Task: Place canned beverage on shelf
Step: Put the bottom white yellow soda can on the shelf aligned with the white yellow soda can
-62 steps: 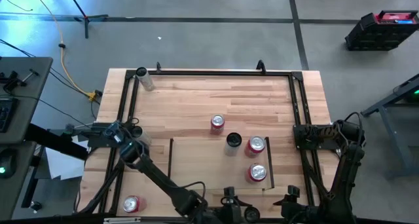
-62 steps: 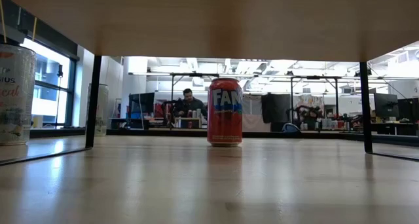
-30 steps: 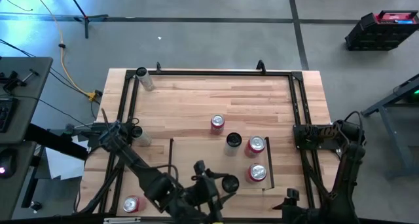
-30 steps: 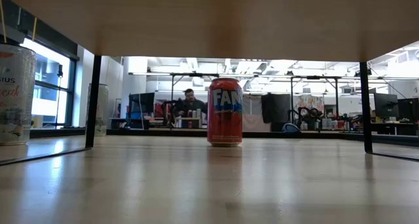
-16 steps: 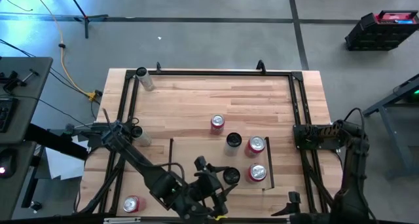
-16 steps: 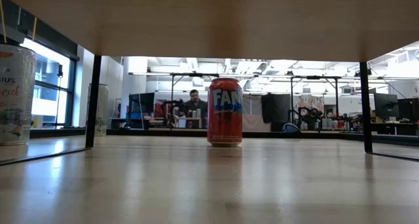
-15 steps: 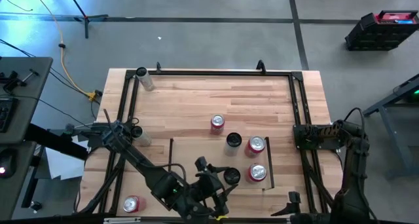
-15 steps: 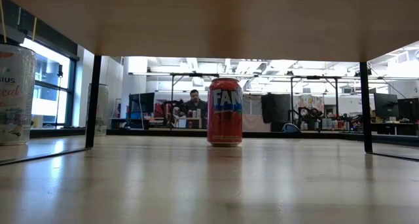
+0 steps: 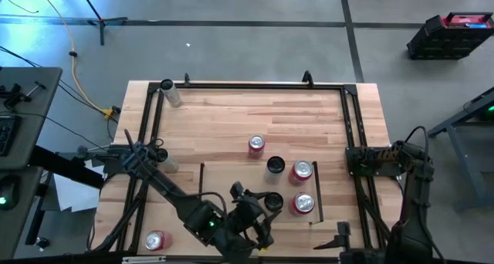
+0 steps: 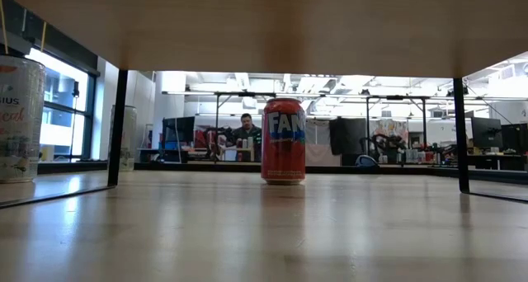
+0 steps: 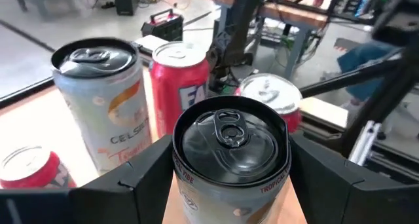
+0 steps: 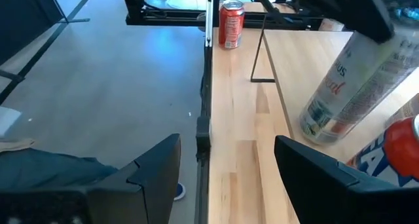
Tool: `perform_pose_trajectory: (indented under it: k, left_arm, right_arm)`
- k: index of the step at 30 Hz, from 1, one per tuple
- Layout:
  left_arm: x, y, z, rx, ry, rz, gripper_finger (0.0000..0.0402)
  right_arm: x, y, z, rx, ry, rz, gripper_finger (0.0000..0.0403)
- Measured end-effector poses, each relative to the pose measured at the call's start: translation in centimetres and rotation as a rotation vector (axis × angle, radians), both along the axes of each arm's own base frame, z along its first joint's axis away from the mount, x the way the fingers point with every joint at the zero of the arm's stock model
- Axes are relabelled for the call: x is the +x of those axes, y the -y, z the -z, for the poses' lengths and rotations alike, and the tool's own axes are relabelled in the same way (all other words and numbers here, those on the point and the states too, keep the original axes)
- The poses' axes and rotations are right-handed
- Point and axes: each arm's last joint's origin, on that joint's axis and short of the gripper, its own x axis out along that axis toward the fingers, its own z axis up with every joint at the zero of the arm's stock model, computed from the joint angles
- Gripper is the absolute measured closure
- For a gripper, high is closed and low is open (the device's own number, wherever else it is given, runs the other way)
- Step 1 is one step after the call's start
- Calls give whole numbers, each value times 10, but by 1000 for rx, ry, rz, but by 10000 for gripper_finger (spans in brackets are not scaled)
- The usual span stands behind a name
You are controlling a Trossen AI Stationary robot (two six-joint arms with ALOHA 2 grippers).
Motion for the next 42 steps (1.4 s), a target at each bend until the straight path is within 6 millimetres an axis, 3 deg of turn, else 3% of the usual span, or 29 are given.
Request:
perform_pose_trajectory:
  k: [42]
  left_arm:
    - [8,-14,1,71,-50,-8,137]
  right_arm:
    - [7,1,-1,5,-3,-11,171]
